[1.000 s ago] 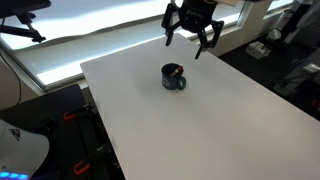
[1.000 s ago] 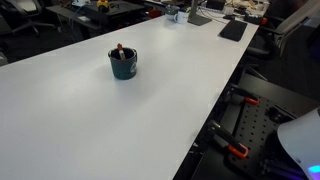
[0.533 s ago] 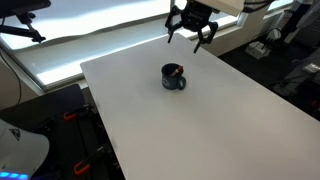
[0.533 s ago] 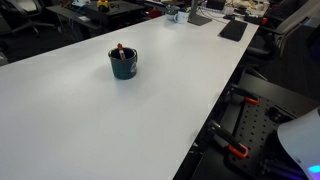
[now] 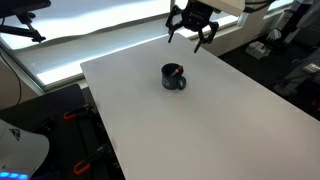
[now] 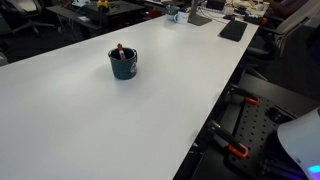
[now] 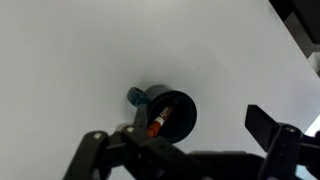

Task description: Remove the marker from the blue cup and put it on the table

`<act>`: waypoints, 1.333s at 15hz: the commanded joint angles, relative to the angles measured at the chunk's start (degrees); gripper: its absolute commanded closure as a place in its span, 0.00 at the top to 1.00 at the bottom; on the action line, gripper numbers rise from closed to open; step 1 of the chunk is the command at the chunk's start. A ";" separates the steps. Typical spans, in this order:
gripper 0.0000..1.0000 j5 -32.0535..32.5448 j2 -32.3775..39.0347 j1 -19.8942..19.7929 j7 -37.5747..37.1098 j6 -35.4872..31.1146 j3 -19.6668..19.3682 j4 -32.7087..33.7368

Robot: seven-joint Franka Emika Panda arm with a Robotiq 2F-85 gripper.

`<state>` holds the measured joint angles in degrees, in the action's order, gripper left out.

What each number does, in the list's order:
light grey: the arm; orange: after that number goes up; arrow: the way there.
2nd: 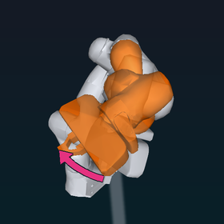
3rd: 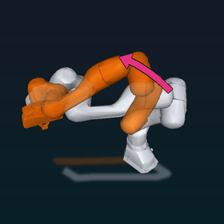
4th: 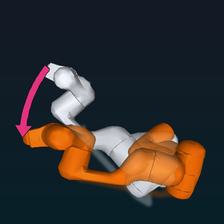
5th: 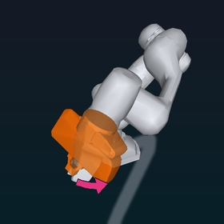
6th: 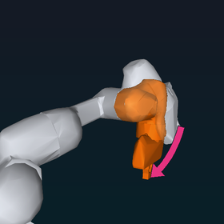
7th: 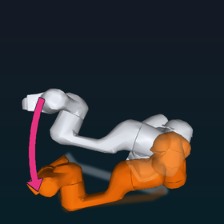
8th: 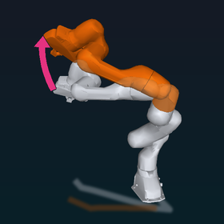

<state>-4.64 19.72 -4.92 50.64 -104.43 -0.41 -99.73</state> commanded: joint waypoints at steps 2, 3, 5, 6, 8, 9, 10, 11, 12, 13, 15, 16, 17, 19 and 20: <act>1.00 -1.25 3.35 -1.52 5.43 2.11 1.61 3.75; 1.00 -1.65 4.66 -1.78 7.58 2.62 1.97 5.04; 1.00 -2.22 7.06 -2.30 11.10 3.57 2.73 7.44; 1.00 -2.39 8.61 -2.50 12.94 4.42 3.17 9.09; 1.00 -2.17 11.52 -2.61 15.19 6.84 3.72 12.07; 1.00 -2.01 13.14 -2.70 16.20 8.06 3.97 13.61; 1.00 -2.00 14.88 -2.84 17.05 9.53 4.18 15.16; 1.00 -1.23 11.43 -2.25 14.89 5.88 3.48 10.43; 1.00 -1.21 12.83 -2.31 15.53 6.81 3.63 11.70; 1.00 -1.20 13.93 -2.37 15.64 7.14 3.75 12.62; 1.00 -1.19 14.90 -2.47 15.70 7.31 3.88 13.53; 1.00 -1.20 14.94 -2.48 15.71 7.43 3.91 13.71; 1.00 -1.21 14.93 -2.50 15.72 7.50 3.92 13.86; 1.00 -1.29 15.81 -2.79 16.96 8.47 4.19 15.33; 1.00 -1.27 16.75 -2.99 18.05 9.55 4.42 16.71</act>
<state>-6.01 34.66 -7.18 66.48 -96.91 3.21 -85.85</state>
